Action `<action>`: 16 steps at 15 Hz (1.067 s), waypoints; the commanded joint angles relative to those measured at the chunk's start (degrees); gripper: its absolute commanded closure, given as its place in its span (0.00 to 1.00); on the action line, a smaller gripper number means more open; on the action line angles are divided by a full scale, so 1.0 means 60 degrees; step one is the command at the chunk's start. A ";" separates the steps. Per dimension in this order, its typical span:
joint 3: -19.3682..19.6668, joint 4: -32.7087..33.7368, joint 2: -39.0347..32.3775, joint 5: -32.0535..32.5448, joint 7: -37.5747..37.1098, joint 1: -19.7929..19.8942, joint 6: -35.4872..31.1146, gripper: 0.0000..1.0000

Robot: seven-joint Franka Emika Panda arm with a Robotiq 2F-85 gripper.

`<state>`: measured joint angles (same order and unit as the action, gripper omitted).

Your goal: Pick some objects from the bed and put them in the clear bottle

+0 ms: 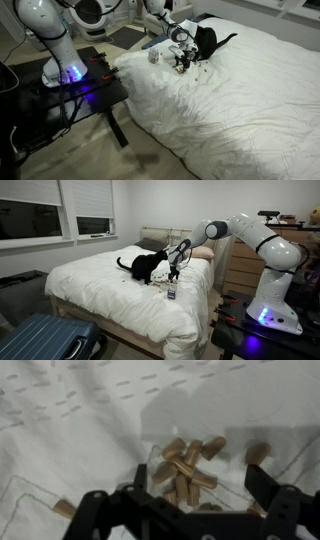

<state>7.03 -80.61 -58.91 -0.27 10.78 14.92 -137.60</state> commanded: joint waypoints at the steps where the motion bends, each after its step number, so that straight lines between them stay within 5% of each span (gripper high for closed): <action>1: -0.0056 0.0604 -0.0324 0.0033 -0.0282 0.0072 0.0503 0.00; 16: -0.0022 0.1415 -0.0900 -0.0007 -0.0474 0.0265 0.1001 0.01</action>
<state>7.04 -75.11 -63.10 -0.33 9.54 16.12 -133.97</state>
